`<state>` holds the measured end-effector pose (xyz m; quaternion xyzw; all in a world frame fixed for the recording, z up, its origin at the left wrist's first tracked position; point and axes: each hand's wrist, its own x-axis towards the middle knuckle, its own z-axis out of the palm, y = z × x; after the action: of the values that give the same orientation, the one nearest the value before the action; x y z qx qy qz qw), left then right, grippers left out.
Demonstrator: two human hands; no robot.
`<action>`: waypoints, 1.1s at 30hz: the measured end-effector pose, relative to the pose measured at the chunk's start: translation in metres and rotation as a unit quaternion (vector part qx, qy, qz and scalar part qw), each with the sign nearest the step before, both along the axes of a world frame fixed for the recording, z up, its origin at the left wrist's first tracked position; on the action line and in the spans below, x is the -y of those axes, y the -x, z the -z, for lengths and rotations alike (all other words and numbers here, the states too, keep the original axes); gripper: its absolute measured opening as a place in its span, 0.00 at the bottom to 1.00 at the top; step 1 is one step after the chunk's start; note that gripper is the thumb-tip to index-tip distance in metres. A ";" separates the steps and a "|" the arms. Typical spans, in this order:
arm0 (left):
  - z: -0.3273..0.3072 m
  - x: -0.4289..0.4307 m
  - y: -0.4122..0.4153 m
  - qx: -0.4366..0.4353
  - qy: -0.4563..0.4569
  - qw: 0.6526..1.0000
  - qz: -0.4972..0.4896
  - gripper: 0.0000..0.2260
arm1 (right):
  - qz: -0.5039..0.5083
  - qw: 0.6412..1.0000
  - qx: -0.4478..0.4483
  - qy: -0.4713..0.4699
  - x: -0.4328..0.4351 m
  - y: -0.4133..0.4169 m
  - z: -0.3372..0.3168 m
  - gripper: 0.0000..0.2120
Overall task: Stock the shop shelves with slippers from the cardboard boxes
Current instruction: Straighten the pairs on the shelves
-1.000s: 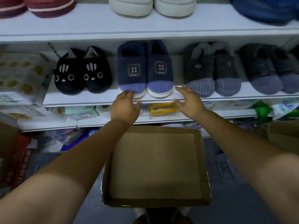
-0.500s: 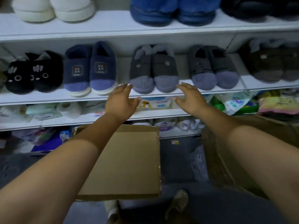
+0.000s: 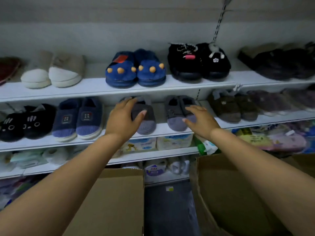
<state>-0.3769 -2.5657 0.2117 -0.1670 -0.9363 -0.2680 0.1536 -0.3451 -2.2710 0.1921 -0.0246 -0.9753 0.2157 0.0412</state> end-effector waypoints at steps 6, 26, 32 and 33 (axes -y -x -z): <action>-0.049 0.002 -0.015 -0.062 -0.007 0.998 0.014 0.25 | -0.002 0.995 -0.102 0.007 0.009 -0.003 -0.061 0.26; -0.221 -0.126 0.005 -0.181 -0.021 0.981 -0.066 0.25 | -0.140 0.953 -0.265 -0.042 -0.124 0.033 -0.267 0.25; -0.261 -0.108 0.015 -0.203 -0.028 0.970 -0.130 0.25 | -0.181 0.931 -0.316 -0.027 -0.095 0.060 -0.308 0.23; -0.265 -0.104 0.020 -0.193 -0.020 0.972 -0.135 0.26 | -0.187 0.930 -0.314 -0.019 -0.088 0.065 -0.312 0.23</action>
<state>-0.3970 -2.4617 0.4770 -0.0846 -0.8974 -0.2259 0.3694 -0.4099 -2.1826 0.5039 0.2284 -0.9032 0.1977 0.3050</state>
